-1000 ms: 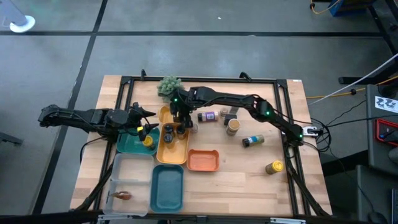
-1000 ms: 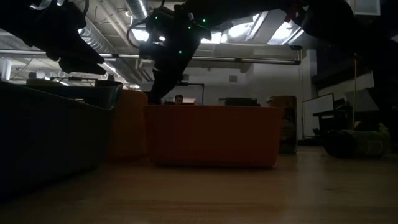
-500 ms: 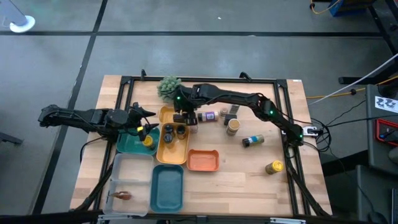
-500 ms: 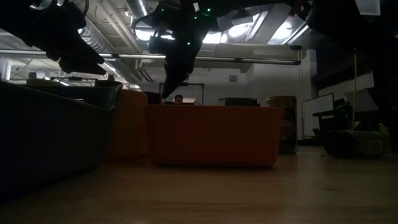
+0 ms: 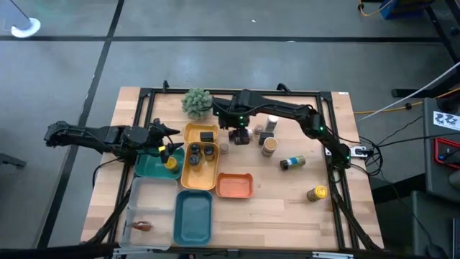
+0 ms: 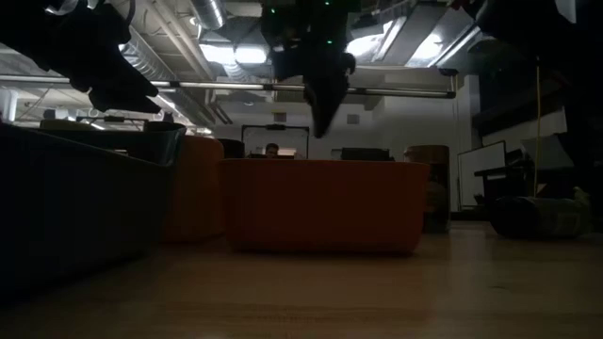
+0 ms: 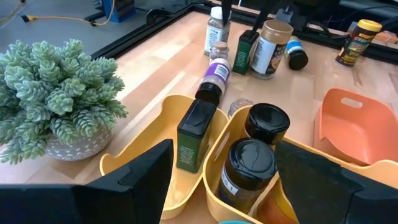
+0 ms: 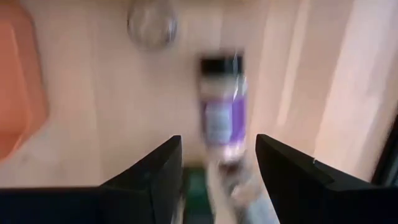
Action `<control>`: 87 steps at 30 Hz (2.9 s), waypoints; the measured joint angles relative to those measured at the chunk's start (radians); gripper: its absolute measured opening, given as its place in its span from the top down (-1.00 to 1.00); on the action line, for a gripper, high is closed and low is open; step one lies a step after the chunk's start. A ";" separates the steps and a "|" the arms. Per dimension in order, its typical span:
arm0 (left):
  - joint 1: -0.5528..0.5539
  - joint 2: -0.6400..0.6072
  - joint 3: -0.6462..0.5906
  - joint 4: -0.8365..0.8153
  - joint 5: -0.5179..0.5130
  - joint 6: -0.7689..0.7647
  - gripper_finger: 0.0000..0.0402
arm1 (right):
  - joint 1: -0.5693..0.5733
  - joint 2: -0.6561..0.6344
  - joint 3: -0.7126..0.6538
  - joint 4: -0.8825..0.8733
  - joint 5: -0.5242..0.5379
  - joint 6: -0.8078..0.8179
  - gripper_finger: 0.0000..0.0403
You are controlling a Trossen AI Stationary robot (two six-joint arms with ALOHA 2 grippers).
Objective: Sort spices by type
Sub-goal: Put the black seasoning can into the top yellow bin
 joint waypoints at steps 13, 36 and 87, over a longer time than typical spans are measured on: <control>0.000 0.000 0.000 -0.040 0.000 -0.017 -0.31 | -0.036 -0.009 0.000 -0.024 -0.126 0.095 -0.02; 0.000 -0.025 0.000 -0.096 0.000 -0.065 -0.31 | -0.035 -0.372 -0.212 -0.012 0.056 0.235 -0.02; 0.000 -0.025 0.000 -0.100 0.000 -0.064 -0.31 | -0.036 -0.528 -1.007 0.547 0.035 0.338 -0.02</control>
